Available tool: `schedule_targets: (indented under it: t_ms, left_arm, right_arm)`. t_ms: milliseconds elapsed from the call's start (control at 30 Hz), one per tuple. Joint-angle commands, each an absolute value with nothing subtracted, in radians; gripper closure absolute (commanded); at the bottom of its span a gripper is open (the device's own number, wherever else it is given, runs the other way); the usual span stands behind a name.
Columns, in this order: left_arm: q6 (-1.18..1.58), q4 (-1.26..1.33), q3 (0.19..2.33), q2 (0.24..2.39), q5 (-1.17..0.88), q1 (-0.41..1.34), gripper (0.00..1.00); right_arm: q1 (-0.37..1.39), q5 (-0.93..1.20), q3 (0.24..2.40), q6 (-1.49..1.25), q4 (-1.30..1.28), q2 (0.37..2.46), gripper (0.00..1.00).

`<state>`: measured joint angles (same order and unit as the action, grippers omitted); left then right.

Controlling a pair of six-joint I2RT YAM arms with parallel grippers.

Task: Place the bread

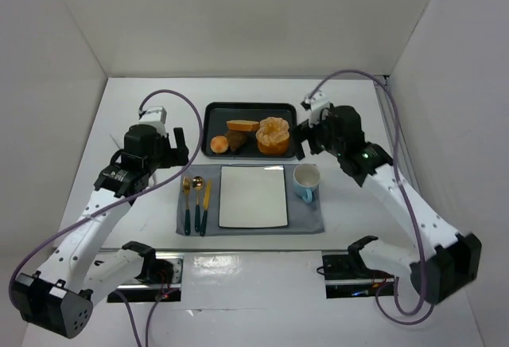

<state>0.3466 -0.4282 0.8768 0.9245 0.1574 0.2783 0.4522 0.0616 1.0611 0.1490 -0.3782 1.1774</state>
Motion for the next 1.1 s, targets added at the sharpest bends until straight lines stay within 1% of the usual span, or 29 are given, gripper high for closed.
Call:
schedule_targets:
  t_ms: [0, 67, 100, 133, 167, 200, 233, 267, 300, 333, 367, 567, 767, 1067]
  left_arm:
    - [0.382, -0.433, 0.897, 0.943, 0.274, 0.282, 0.00]
    - [0.382, -0.433, 0.897, 0.968, 0.296, 0.282, 0.00]
    - [0.382, -0.442, 0.897, 0.989, 0.322, 0.282, 0.00]
    - [0.382, -0.442, 0.897, 1.000, 0.331, 0.282, 0.00]
    - [0.382, -0.442, 0.897, 1.009, 0.340, 0.273, 0.00]
    - [0.382, -0.442, 0.897, 1.018, 0.341, 0.273, 0.00]
    - [0.382, -0.442, 0.897, 1.037, 0.354, 0.262, 0.00]
    - [0.382, -0.442, 0.897, 1.037, 0.354, 0.252, 0.00]
    - [0.382, -0.442, 0.897, 1.049, 0.363, 0.230, 0.00]
    - [0.382, -0.433, 0.897, 1.049, 0.364, 0.219, 0.00]
    - [0.393, -0.433, 0.897, 1.064, 0.364, 0.209, 0.00]
    - [0.393, -0.433, 0.888, 1.155, 0.399, 0.144, 0.00]
    - [0.383, -0.452, 0.908, 1.313, 0.390, 0.048, 0.01]
    - [0.414, -0.474, 0.917, 1.396, 0.371, -0.034, 0.02]
  right_arm:
    - [0.391, 0.158, 0.948, 0.191, -0.342, 0.984, 0.00]
    - [0.332, 0.260, 0.885, 0.231, -0.325, 0.880, 0.00]
    - [0.315, 0.285, 0.817, 0.232, -0.277, 0.782, 0.00]
    - [0.296, 0.342, 0.799, 0.232, -0.276, 0.747, 0.05]
    - [0.264, 0.353, 0.789, 0.223, -0.276, 0.724, 0.13]
    - [0.249, 0.365, 0.776, 0.212, -0.290, 0.697, 0.36]
    - [0.232, 0.386, 0.776, 0.203, -0.290, 0.696, 0.92]
    - [0.216, 0.402, 0.764, 0.190, -0.301, 0.683, 0.97]
    - [0.187, 0.420, 0.764, 0.190, -0.316, 0.683, 0.87]
    - [0.187, 0.432, 0.764, 0.190, -0.328, 0.683, 0.55]
    - [0.172, 0.469, 0.764, 0.221, -0.343, 0.683, 0.01]
    - [0.172, 0.489, 0.785, 0.230, -0.396, 0.704, 0.00]
    - [0.172, 0.489, 0.785, 0.239, -0.407, 0.683, 0.00]
    - [0.172, 0.512, 0.785, 0.259, -0.416, 0.655, 0.00]
